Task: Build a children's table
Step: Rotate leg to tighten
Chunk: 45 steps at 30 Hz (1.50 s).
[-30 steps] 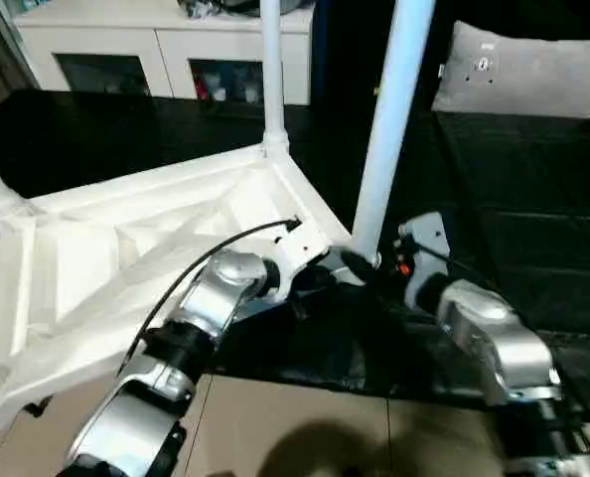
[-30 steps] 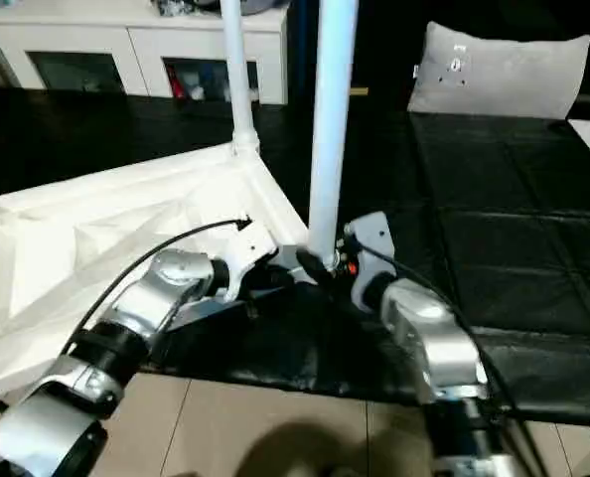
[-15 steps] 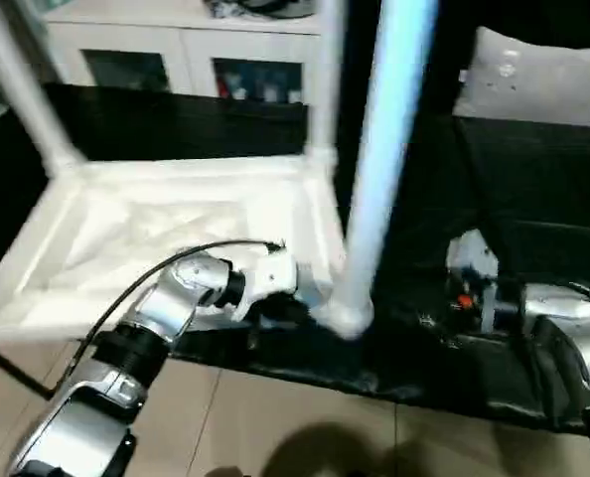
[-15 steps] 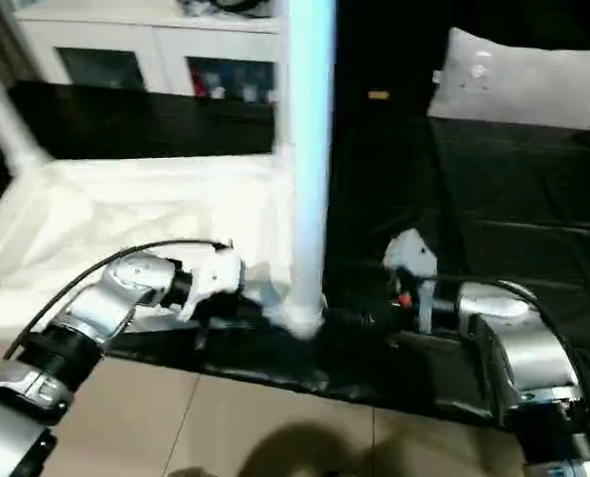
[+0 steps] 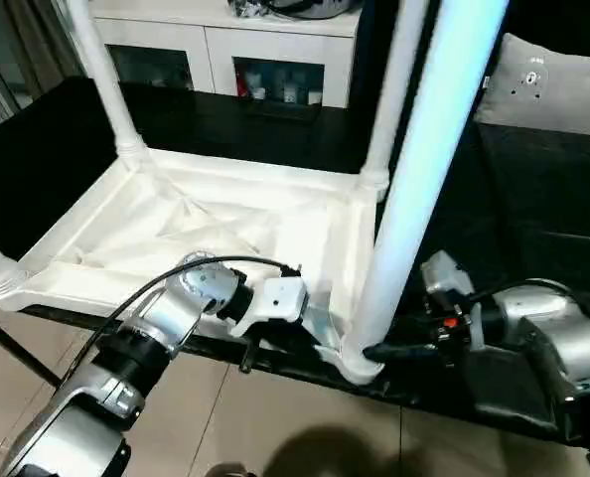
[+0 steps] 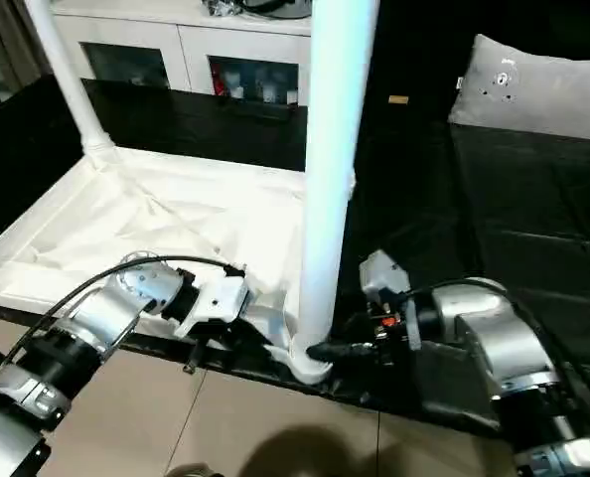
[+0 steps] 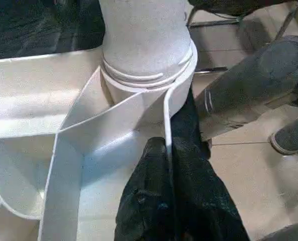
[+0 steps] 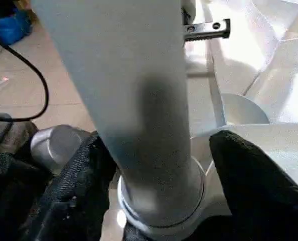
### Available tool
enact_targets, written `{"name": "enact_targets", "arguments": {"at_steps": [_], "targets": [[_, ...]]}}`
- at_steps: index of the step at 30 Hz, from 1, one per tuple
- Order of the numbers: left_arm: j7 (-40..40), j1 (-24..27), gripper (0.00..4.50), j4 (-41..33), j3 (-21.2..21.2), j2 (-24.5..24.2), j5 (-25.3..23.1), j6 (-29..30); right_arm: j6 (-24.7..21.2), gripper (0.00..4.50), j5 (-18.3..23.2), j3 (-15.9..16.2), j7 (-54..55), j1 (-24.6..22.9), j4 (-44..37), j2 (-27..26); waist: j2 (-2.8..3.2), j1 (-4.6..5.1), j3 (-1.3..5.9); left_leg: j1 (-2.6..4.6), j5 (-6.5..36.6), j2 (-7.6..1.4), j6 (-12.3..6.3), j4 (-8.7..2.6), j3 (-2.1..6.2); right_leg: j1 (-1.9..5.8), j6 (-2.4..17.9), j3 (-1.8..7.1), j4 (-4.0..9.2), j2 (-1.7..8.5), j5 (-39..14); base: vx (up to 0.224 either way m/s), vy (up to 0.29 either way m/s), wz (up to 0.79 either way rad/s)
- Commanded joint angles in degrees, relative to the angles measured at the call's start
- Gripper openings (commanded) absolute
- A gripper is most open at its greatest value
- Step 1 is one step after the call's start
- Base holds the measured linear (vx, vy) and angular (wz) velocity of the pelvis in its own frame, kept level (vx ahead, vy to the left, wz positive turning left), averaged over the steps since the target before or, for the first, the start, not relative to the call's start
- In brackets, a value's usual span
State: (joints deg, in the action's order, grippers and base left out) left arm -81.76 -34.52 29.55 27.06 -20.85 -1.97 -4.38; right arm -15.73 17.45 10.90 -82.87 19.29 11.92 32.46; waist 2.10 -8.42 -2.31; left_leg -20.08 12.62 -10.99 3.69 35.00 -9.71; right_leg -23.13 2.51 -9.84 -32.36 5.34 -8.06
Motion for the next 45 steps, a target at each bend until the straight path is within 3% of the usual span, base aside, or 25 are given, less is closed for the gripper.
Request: {"name": "enact_targets", "arguments": {"at_steps": [1,10,15,19,20,21,23,24,27,28,31,33,34,41,44,45], "targets": [[-2.10,-0.41,0.00,-1.93,1.15,0.06,0.32,-1.56,0.62,2.76,-0.06,0.26,-0.23,1.26,0.59,0.10,-0.95,0.30,4.22,-0.16,4.64,-2.74,-5.53,-3.77,0.56,3.83,4.11,3.82,3.65,4.33,-20.10,0.000,0.000,0.00],[-1.26,-0.71,0.00,-0.88,0.23,0.34,0.72,-0.56,-0.94,2.11,1.25,1.41,-1.97,0.95,0.32,-0.38,-0.98,0.41,4.24,-0.09,4.55,-2.78,-5.39,-3.80,0.61,3.78,3.57,3.77,3.77,4.23,-20.45,0.000,0.000,0.00],[7.00,-1.35,0.00,-0.32,-3.69,3.66,1.97,6.17,-6.52,1.96,4.18,-1.50,6.31,-1.90,-4.79,-3.90,-1.09,0.42,4.03,0.09,4.96,-2.69,-4.52,-3.91,0.59,3.72,2.76,3.66,4.19,4.24,-22.81,0.000,0.000,0.00],[13.70,-2.17,0.00,-1.68,-6.29,6.98,2.77,12.85,-11.08,1.96,0.57,-3.20,21.04,-2.49,-5.68,-9.72,-1.22,1.76,3.86,-0.26,6.03,-1.89,-2.71,-3.92,0.66,3.89,-0.08,3.00,5.01,4.07,-26.71,0.000,0.000,0.00],[14.80,-2.39,0.00,-1.33,-6.43,7.49,2.37,13.00,-11.16,1.96,-0.44,-3.47,23.64,-2.44,-5.42,-10.84,-0.68,2.09,3.80,-0.25,6.50,-1.75,-2.56,-3.90,0.74,3.87,-0.32,2.80,5.18,4.07,-27.23,0.000,0.000,0.00],[16.26,-2.66,0.00,-0.71,-6.64,8.31,2.04,13.15,-11.33,1.96,-1.27,-3.92,26.61,-2.33,-5.08,-12.33,-0.90,2.93,3.81,-0.40,6.91,-1.55,-2.51,-3.85,0.74,3.96,-1.07,2.57,5.51,3.93,-27.78,0.000,0.000,0.00],[17.86,-2.97,0.00,0.00,-6.87,9.24,1.73,13.54,-11.44,1.95,-1.92,-4.39,29.28,-2.24,-4.86,-13.74,-0.97,3.67,3.82,-0.55,7.10,-1.32,-2.55,-3.71,0.74,3.99,-1.49,2.43,5.64,3.82,-27.85,0.000,0.000,0.00],[22.09,-3.97,0.00,2.01,-7.59,11.76,1.06,14.31,-12.16,1.95,-3.46,-5.41,35.79,-1.70,-4.15,-17.17,-0.68,4.07,3.95,-0.41,6.86,-1.24,-2.99,-3.63,0.74,3.91,-1.51,2.45,5.70,3.78,-27.30,0.000,0.000,0.00],[29.20,-6.32,0.00,5.87,-8.95,15.17,0.04,14.80,-12.63,1.94,-5.27,-7.33,45.64,-0.38,-2.62,-22.53,-0.68,5.04,3.92,-0.44,6.75,-1.09,-3.04,-3.60,0.77,3.75,-1.13,2.15,5.93,3.55,-26.95,0.000,0.000,0.00],[33.99,-7.90,0.00,8.09,-10.05,17.08,-0.69,15.30,-12.98,1.94,-6.47,-8.91,53.51,0.46,-1.84,-26.60,-0.55,5.17,4.04,-0.39,6.77,-1.16,-2.85,-3.56,0.86,3.85,-1.00,2.16,5.83,3.60,-26.44,0.000,0.000,0.00],[37.54,-9.10,0.00,9.58,-10.87,18.32,-1.25,15.61,-12.36,1.94,-7.95,-9.65,59.40,1.03,-1.00,-29.57,-0.66,5.27,4.22,-0.49,5.60,-1.39,-3.12,-3.78,1.02,4.01,-0.23,2.49,5.44,3.87,-24.02,0.000,0.000,0.00],[40.04,-10.00,0.00,10.77,-11.34,19.04,-1.78,15.23,-10.76,1.94,-10.04,-9.53,63.76,1.47,-0.08,-31.78,-0.52,5.31,4.48,-0.60,3.44,-1.67,-3.77,-3.76,1.11,4.09,1.52,3.00,4.57,4.12,-19.59,0.000,0.000,0.00],[40.55,-10.42,0.00,11.38,-11.36,19.38,-2.21,14.78,-9.71,2.49,-9.78,-10.18,65.41,1.66,0.46,-33.80,-0.54,5.37,4.49,-0.62,2.74,-1.74,-4.31,-3.82,1.07,4.06,2.56,3.23,4.21,4.18,-17.61,0.000,0.000,0.00],[38.78,-9.81,0.00,12.49,-10.28,18.73,-3.27,11.75,-7.29,3.09,-8.67,-14.30,68.09,0.26,-1.30,-34.52,-0.42,4.80,4.39,-0.34,1.36,-2.21,-6.54,-3.96,0.93,4.24,5.64,3.79,3.44,4.43,-12.83,0.000,0.000,0.00],[37.53,-9.40,0.00,12.49,-10.05,17.99,-3.14,10.52,-6.53,3.24,-8.33,-13.28,64.10,-0.67,-2.58,-31.88,-0.44,4.51,4.37,-0.30,1.81,-2.14,-6.70,-3.92,0.83,4.42,5.50,3.84,3.51,4.37,-12.82,0.000,0.000,0.00],[36.71,-9.17,0.00,12.39,-9.86,17.52,-3.16,9.96,-6.32,3.46,-8.38,-12.62,61.87,-1.20,-3.14,-30.22,-0.12,4.38,4.36,-0.35,1.76,-2.12,-6.86,-3.90,0.83,4.43,5.56,3.89,3.42,4.40,-12.60,0.000,0.000,0.00]]}}
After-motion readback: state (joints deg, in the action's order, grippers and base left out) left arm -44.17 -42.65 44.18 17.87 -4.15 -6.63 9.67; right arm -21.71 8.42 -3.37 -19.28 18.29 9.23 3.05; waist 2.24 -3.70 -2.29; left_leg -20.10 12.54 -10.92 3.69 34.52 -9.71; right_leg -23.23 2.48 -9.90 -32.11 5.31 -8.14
